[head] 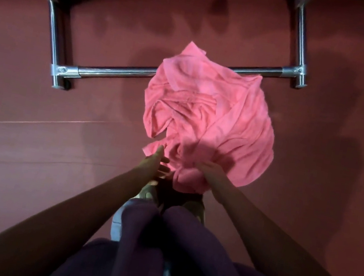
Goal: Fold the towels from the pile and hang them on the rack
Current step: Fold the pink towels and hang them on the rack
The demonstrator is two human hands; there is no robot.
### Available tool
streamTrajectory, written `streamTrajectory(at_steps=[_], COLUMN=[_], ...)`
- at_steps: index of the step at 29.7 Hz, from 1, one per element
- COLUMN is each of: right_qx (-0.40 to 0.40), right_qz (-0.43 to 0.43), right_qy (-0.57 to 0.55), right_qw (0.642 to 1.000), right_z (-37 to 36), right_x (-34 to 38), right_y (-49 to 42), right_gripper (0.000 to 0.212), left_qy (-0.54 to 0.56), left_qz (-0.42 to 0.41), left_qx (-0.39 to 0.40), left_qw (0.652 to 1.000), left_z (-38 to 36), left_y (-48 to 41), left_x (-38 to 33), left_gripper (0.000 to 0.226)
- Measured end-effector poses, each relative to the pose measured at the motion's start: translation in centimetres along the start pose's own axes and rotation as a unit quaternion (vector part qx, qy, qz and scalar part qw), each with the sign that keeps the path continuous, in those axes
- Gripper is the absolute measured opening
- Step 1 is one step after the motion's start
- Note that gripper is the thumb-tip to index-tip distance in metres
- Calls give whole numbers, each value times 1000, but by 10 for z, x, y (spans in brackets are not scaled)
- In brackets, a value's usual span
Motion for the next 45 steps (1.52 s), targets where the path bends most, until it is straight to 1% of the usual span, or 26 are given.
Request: streamTrajectory(at_steps=[2, 5, 7, 9, 11, 13, 15, 16, 17, 20, 22, 23, 26, 27, 29, 30, 31, 34, 36, 39, 40, 41, 42, 43, 44, 45], right_qx=[-4, 25, 67, 117, 160, 178, 181, 181, 181, 198, 194, 187, 181, 177, 169, 165, 149, 99, 64, 13, -6, -21, -34, -47, -57, -67], right_qz=[32, 49, 58, 83, 107, 147, 172, 198, 208, 269, 296, 319, 387, 393, 426, 431, 450, 497, 525, 562, 579, 594, 605, 621, 630, 639], right_qy=[-13, -150, -186, -216, -257, -272, -291, -294, -298, -252, -213, -195, -152, -145, -134, -132, -124, -89, -63, -17, 11, 46, 78, 102, 119, 126], right_qw=[999, 987, 978, 966, 947, 934, 923, 918, 914, 908, 911, 908, 892, 890, 879, 877, 872, 857, 846, 827, 815, 803, 792, 776, 765, 756], right_z=[5, 10, 12, 17, 21, 27, 32, 39, 41, 46, 49, 51, 52, 52, 51, 51, 53, 60, 66, 78, 81, 84, 86, 88, 90, 93], right_x=[13, 50, 78, 111, 138, 165, 181, 192, 192, 202, 199, 199, 196, 196, 193, 192, 190, 187, 185, 185, 184, 187, 186, 184, 184, 185], right_y=[10, 41, 69, 105, 137, 180, 213, 247, 254, 316, 335, 352, 405, 409, 433, 434, 451, 474, 492, 516, 529, 534, 543, 558, 570, 574], right_gripper=[30, 21, 29, 37, 41, 42, 36, 30, 24, 20, 25, 27, 39, 40, 34, 29, 25, 18, 16, 18, 20, 21, 20, 20, 19, 19], left_qy=[-7, -30, -24, 2, 3, 20, 41, 24, 8, 14, 14, 9, -23, -31, -53, -53, -65, -93, -121, -189, -224, -263, -304, -337, -353, -348], left_qz=[-25, -99, -143, -188, -229, -270, -348, -399, -426, -516, -527, -545, -580, -579, -598, -598, -609, -618, -615, -618, -625, -628, -635, -650, -667, -686], left_qx=[-15, -13, 12, 33, 37, 44, 46, 46, 55, 71, 79, 81, 83, 85, 90, 104, 106, 102, 96, 78, 57, 28, -3, -38, -60, -67], left_qw=[1000, 995, 989, 982, 973, 962, 936, 916, 903, 854, 846, 835, 810, 810, 794, 793, 783, 774, 773, 759, 746, 732, 710, 680, 653, 635], left_z=[4, 3, -2, -9, -18, -18, -18, -21, -21, -16, -16, -16, -14, -12, -13, -13, -14, -13, -11, -6, -4, -2, -1, -2, -3, -3], left_y=[9, 28, 45, 76, 101, 138, 183, 228, 239, 310, 325, 341, 386, 390, 419, 423, 445, 471, 485, 499, 506, 505, 508, 519, 529, 535], left_x=[-9, -37, -52, -71, -93, -113, -132, -145, -146, -151, -151, -150, -142, -143, -139, -137, -132, -126, -120, -111, -107, -106, -105, -102, -100, -101], left_gripper=[55, 51, 47, 36, 34, 31, 22, 21, 22, 22, 25, 26, 28, 28, 25, 24, 23, 23, 23, 17, 17, 22, 32, 39, 41, 38])
Point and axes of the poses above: each hand's wrist, its own y-axis away from the middle knuckle, its own z-axis out of the back of the hand, x = y × z, the point moved 7 cm from there along -y, towards the middle knuckle, and after that the axes turned 3 degrees about y, right-handed, at the moved point
